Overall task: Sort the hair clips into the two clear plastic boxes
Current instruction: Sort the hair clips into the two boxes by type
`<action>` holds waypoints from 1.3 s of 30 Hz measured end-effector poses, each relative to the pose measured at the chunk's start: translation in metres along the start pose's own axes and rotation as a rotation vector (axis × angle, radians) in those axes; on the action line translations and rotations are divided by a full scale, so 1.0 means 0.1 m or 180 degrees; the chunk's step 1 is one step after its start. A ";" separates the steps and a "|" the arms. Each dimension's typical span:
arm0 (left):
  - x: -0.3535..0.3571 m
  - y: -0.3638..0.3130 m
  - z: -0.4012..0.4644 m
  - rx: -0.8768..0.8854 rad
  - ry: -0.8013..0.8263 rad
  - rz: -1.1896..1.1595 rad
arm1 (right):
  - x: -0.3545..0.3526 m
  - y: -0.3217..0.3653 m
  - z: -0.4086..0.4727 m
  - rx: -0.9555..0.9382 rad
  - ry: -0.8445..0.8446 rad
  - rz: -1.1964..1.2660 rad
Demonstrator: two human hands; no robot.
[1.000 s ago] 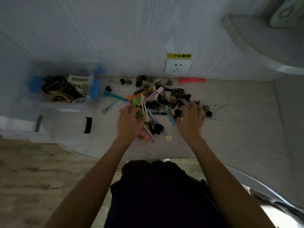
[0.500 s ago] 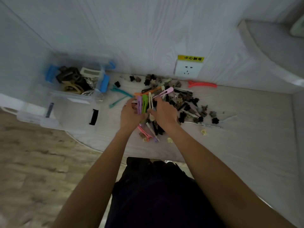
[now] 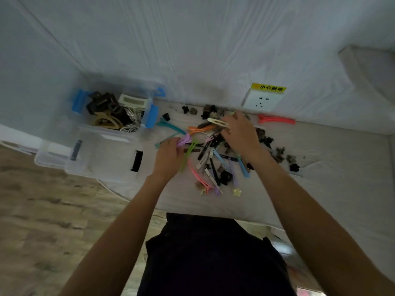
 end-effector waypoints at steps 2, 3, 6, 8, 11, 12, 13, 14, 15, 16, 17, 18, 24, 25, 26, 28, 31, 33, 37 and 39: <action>0.11 -0.02 0.02 0.0017 0.0243 0.0060 | 0.16 -0.07 0.14 -0.0128 0.0323 -0.0492; 0.17 -0.03 0.03 0.0040 0.0401 0.0175 | 0.23 -0.11 0.17 -0.0191 0.0466 -0.0728; 0.23 -0.06 0.04 0.0064 0.0581 0.0557 | 0.27 -0.15 0.18 -0.0277 0.0552 -0.0955; 0.19 -0.05 0.05 0.0035 0.0524 0.0580 | 0.25 -0.12 0.16 -0.0332 0.0462 -0.1094; 0.15 0.02 0.04 0.0145 0.0488 0.0479 | 0.27 -0.15 0.11 -0.0275 0.0440 -0.1217; 0.13 0.03 0.03 0.0200 0.0472 0.0427 | 0.27 -0.18 0.09 -0.0231 0.0455 -0.1237; 0.10 0.04 0.03 0.0269 0.0437 0.0381 | 0.28 -0.20 0.08 -0.0267 0.0487 -0.1295; 0.07 0.03 0.02 0.0364 0.0395 0.0360 | 0.29 -0.22 0.06 -0.0315 0.0548 -0.1359; 0.03 0.02 0.03 0.0474 0.0337 0.0376 | 0.29 -0.23 0.05 -0.0372 0.0607 -0.1393; 0.00 0.01 0.05 0.0573 0.0299 0.0432 | 0.27 -0.22 0.04 -0.0397 0.0654 -0.1393; -0.02 0.00 0.06 0.0654 0.0290 0.0508 | 0.25 -0.21 0.04 -0.0398 0.0643 -0.1338; -0.03 -0.01 0.07 0.0726 0.0295 0.0588 | 0.21 -0.22 0.04 -0.0358 0.0590 -0.1255; 0.00 -0.02 0.08 0.0773 0.0222 0.0800 | -0.07 -0.16 -0.08 -0.0482 -0.0131 -0.0926; -0.01 -0.02 0.08 0.0764 0.0178 0.0790 | -0.11 -0.10 -0.08 -0.0458 -0.0183 -0.0867; -0.02 -0.02 0.08 0.0785 0.0161 0.0782 | -0.11 -0.04 -0.06 -0.0436 -0.0178 -0.0797; -0.03 -0.03 0.05 0.0940 0.0083 0.0769 | -0.04 0.13 0.03 -0.0502 -0.0017 -0.0774; 0.00 -0.05 -0.07 0.1349 0.0135 0.0780 | 0.22 0.37 0.18 -0.0860 0.0471 -0.0922; 0.07 -0.10 -0.20 0.1611 0.0349 0.0859 | 0.37 0.41 0.27 -0.0912 0.0660 -0.1121; 0.22 -0.11 -0.30 0.1593 0.0977 0.0729 | 0.49 0.37 0.42 -0.0721 0.0599 -0.1220; 0.27 -0.05 -0.28 0.1396 0.1270 0.0714 | 0.53 0.37 0.42 -0.0703 0.0565 -0.1211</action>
Point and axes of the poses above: each hand's wrist, its own z-axis towards the middle knuckle, its own x-axis out of the palm, y = z × x, the point moved 6 cm from there along z, towards the middle knuckle, and after that the axes turned 5 degrees about x, right-handed, at the moved point
